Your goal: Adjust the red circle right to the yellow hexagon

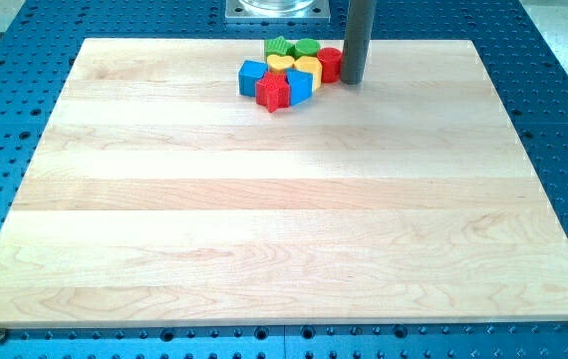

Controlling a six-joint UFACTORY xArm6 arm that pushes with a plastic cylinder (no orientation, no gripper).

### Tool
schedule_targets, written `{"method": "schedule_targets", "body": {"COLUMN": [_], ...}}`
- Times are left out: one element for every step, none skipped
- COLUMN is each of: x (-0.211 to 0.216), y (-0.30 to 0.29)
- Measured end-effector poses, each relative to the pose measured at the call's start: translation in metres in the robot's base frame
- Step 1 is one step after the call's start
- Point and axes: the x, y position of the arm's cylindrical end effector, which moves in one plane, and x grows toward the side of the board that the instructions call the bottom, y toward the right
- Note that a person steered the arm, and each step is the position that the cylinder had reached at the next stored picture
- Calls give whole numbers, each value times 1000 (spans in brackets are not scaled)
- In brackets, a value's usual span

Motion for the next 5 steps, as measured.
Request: {"method": "schedule_targets", "body": {"x": [-31, -36, -33, -15, -3], "y": [30, 6, -8, -9, -19]}}
